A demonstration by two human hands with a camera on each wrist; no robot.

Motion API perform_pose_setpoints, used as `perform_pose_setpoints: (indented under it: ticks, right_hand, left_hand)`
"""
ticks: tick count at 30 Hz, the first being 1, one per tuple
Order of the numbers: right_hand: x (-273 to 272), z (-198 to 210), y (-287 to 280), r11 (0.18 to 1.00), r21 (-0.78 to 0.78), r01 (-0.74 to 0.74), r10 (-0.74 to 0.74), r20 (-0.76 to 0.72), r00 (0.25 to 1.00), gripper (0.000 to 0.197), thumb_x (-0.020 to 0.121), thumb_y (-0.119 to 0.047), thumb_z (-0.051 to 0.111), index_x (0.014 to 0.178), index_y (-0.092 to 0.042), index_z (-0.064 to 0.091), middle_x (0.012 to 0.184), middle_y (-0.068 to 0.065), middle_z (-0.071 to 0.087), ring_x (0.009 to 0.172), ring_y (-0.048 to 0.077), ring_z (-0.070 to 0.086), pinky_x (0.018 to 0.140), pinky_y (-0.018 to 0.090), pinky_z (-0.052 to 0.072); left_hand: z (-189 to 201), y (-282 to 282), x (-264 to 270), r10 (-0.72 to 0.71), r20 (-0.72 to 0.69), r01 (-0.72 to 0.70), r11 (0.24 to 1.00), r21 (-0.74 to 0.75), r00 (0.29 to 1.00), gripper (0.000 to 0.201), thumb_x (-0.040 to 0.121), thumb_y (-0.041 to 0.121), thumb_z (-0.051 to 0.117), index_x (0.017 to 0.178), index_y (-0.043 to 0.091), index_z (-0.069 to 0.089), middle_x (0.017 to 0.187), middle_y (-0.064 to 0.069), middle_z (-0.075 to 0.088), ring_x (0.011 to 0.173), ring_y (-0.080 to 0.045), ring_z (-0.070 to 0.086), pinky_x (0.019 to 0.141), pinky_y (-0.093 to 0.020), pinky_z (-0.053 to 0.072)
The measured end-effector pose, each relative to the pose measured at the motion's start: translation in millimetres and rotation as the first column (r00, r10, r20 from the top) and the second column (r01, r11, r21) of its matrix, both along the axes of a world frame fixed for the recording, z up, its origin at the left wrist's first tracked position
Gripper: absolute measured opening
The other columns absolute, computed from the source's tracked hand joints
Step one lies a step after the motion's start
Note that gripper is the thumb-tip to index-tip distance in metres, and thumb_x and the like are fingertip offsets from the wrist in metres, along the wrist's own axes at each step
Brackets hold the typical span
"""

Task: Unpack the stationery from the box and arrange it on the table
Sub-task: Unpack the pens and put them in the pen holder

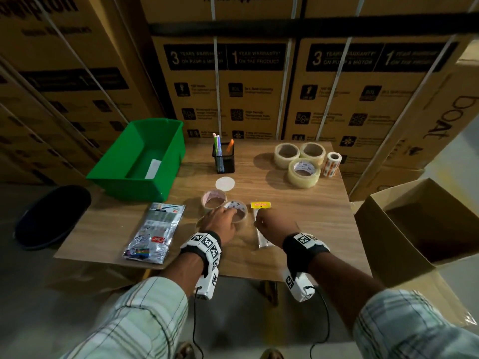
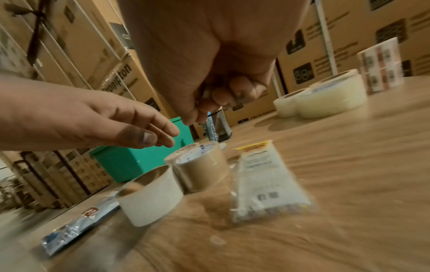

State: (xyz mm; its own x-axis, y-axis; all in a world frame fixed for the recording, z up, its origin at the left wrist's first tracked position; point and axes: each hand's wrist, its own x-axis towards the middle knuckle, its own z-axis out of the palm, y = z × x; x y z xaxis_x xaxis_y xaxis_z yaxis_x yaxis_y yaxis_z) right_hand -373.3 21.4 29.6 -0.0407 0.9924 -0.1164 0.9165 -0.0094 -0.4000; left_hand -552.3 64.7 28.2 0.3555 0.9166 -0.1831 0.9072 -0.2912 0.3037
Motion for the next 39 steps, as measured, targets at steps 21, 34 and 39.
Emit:
perform_pose_setpoints:
  ticks: [21, 34, 39]
  right_hand:
    - [-266, -1, 72, 0.926, -0.153, -0.344, 0.36, 0.093, 0.928, 0.026, 0.089, -0.041, 0.052, 0.111, -0.027, 0.056, 0.117, 0.004, 0.06, 0.103, 0.03, 0.061, 0.083, 0.037, 0.05]
    - [-312, -35, 57, 0.912, -0.232, -0.338, 0.396, 0.286, 0.872, 0.04, 0.087, -0.024, 0.054, 0.127, -0.02, 0.053, 0.129, 0.01, 0.039, 0.118, 0.032, 0.041, 0.09, 0.044, 0.048]
    - [-308, -46, 44, 0.909, -0.225, -0.351, 0.41, 0.335, 0.848, 0.044, 0.086, -0.03, 0.055, 0.129, -0.02, 0.051, 0.135, 0.009, 0.035, 0.12, 0.032, 0.038, 0.086, 0.045, 0.051]
  left_hand:
    - [-23, 42, -259, 0.271, -0.141, -0.297, 0.93, -0.216, 0.952, 0.047, 0.087, 0.033, 0.059, 0.13, 0.018, 0.047, 0.132, -0.014, 0.051, 0.122, -0.035, 0.051, 0.102, -0.041, 0.044]
    - [-56, 48, -282, 0.323, -0.156, -0.357, 0.879, -0.318, 0.934, 0.045, 0.087, 0.023, 0.059, 0.13, 0.012, 0.046, 0.134, -0.016, 0.048, 0.124, -0.035, 0.051, 0.103, -0.041, 0.043]
    - [-65, 38, -282, 0.487, 0.036, -0.44, 0.817, -0.373, 0.873, 0.038, 0.09, 0.021, 0.056, 0.125, 0.01, 0.045, 0.127, -0.019, 0.058, 0.116, -0.035, 0.057, 0.095, -0.039, 0.045]
